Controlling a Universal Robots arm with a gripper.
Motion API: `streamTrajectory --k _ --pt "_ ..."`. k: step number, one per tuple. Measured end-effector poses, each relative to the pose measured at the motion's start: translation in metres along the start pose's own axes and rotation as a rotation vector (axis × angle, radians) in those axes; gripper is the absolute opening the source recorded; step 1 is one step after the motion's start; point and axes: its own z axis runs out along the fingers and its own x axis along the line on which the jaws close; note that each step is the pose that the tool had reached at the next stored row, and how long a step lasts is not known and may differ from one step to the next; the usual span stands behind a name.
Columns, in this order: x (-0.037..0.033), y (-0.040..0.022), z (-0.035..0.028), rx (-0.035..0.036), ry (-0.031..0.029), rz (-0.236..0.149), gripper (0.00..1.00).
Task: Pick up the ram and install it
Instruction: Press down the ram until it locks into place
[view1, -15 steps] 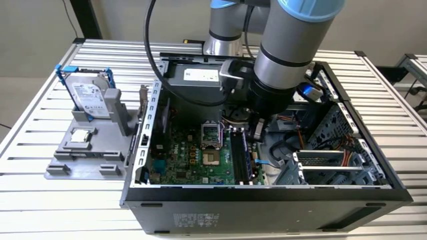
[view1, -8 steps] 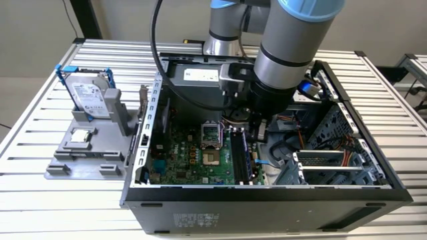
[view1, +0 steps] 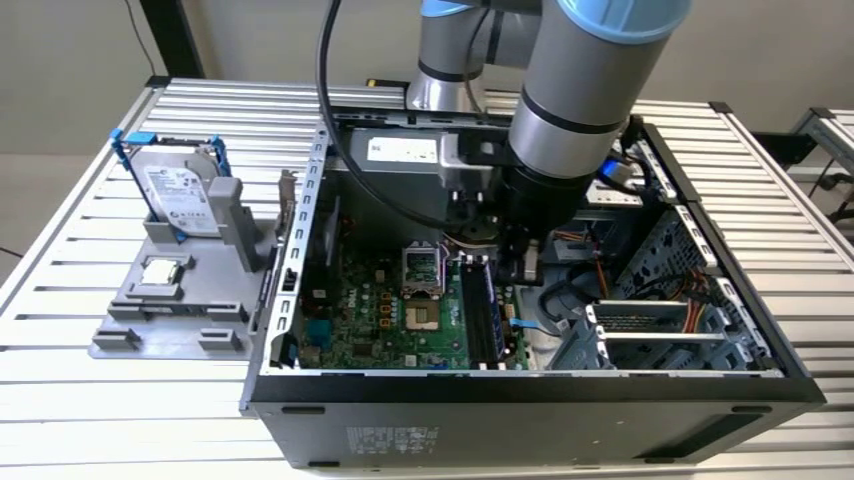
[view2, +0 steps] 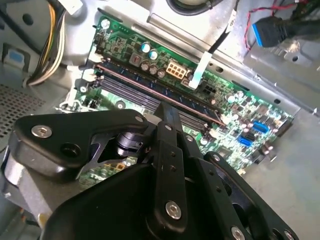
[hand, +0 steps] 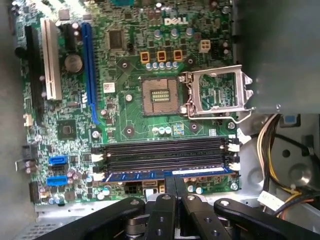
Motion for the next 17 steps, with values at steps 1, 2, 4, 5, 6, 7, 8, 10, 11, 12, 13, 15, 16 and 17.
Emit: streamTrajectory --k 1,2,4,5,6,7,8,10,11,12,13,15,16,17 --pt "0.0000 -0.0003 0.0000 -0.0002 0.0002 -0.013 0.00" --pt "0.0000 -0.0004 0.0000 -0.0003 0.0004 -0.021 0.00" --pt "0.0000 -0.0004 0.0000 -0.0003 0.0004 -0.022 0.00" --pt "0.0000 -0.0004 0.0000 -0.0003 0.0004 -0.022 0.00" --pt "0.0000 -0.0004 0.0000 -0.0003 0.0004 -0.022 0.00" --pt "0.0000 -0.0004 0.0000 -0.0003 0.0004 -0.022 0.00" --pt "0.0000 -0.0004 0.0000 -0.0003 0.0004 -0.022 0.00" --pt "0.0000 -0.0004 0.0003 -0.0003 0.0001 -0.022 0.00" --pt "0.0003 -0.0003 0.0005 -0.0003 0.0001 -0.022 0.00" --pt "0.0005 -0.0004 0.0010 -0.0003 0.0001 -0.022 0.00" --pt "0.0007 -0.0004 0.0018 -0.0003 0.0002 -0.022 0.00" --pt "0.0008 -0.0005 0.0048 -0.0003 0.0002 -0.022 0.00" --pt "0.0010 -0.0005 0.0065 -0.0003 0.0004 -0.022 0.00" --pt "0.0012 -0.0006 0.0083 -0.0003 0.0004 -0.022 0.00"
